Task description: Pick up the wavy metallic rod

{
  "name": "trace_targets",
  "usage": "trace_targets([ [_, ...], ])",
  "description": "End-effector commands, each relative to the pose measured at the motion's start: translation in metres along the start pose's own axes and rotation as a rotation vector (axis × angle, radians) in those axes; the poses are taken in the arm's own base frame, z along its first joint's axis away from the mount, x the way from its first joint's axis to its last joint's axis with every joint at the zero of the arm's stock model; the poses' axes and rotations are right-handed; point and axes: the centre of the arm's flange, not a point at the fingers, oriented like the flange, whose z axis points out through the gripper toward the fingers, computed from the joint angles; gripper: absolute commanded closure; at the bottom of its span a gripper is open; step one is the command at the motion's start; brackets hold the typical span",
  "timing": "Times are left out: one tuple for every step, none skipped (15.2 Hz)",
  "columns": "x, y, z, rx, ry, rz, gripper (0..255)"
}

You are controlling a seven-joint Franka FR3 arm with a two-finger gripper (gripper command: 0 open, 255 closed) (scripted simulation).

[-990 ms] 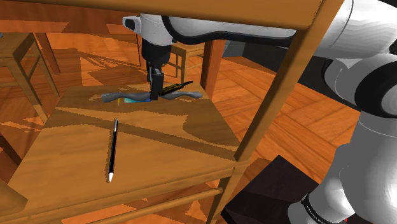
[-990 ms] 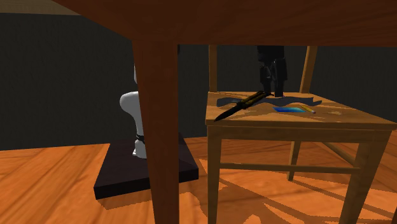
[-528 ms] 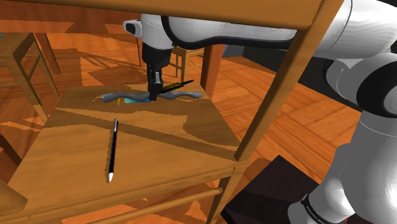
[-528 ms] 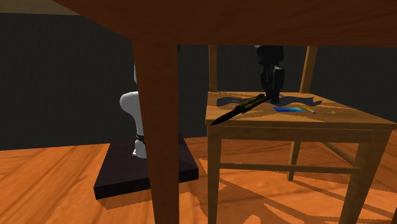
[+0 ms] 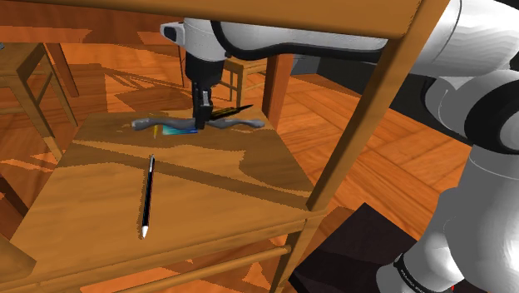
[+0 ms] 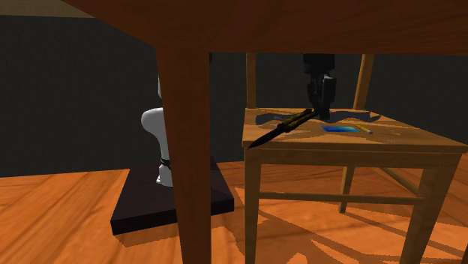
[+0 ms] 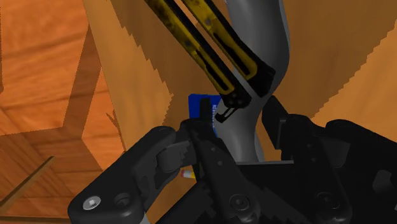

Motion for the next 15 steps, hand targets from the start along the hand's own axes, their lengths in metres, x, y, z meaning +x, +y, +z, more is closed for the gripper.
trace_targets([
  [0.001,0.001,-0.009,0.000,0.000,0.000,255],
  [0.001,0.002,-0.015,0.000,0.000,0.000,255],
  [0.002,0.003,-0.020,0.000,0.000,0.000,255],
  [0.003,0.004,-0.025,0.000,0.000,0.000,255],
  [0.003,0.005,-0.030,0.000,0.000,0.000,255],
  [0.004,0.005,-0.035,0.000,0.000,0.000,255],
  [0.004,0.006,-0.041,0.000,0.000,0.000,255],
  [0.005,0.007,-0.046,0.000,0.000,0.000,255],
  [0.006,0.008,-0.051,0.000,0.000,0.000,255],
  [0.006,0.009,-0.056,0.000,0.000,0.000,255],
  [0.007,0.010,-0.061,0.000,0.000,0.000,255],
  [0.007,0.011,-0.066,0.000,0.000,0.000,255],
  [0.008,0.011,-0.072,0.000,0.000,0.000,255],
  [0.008,0.011,-0.072,0.000,0.000,0.000,255],
  [0.008,0.011,-0.072,0.000,0.000,0.000,255],
])
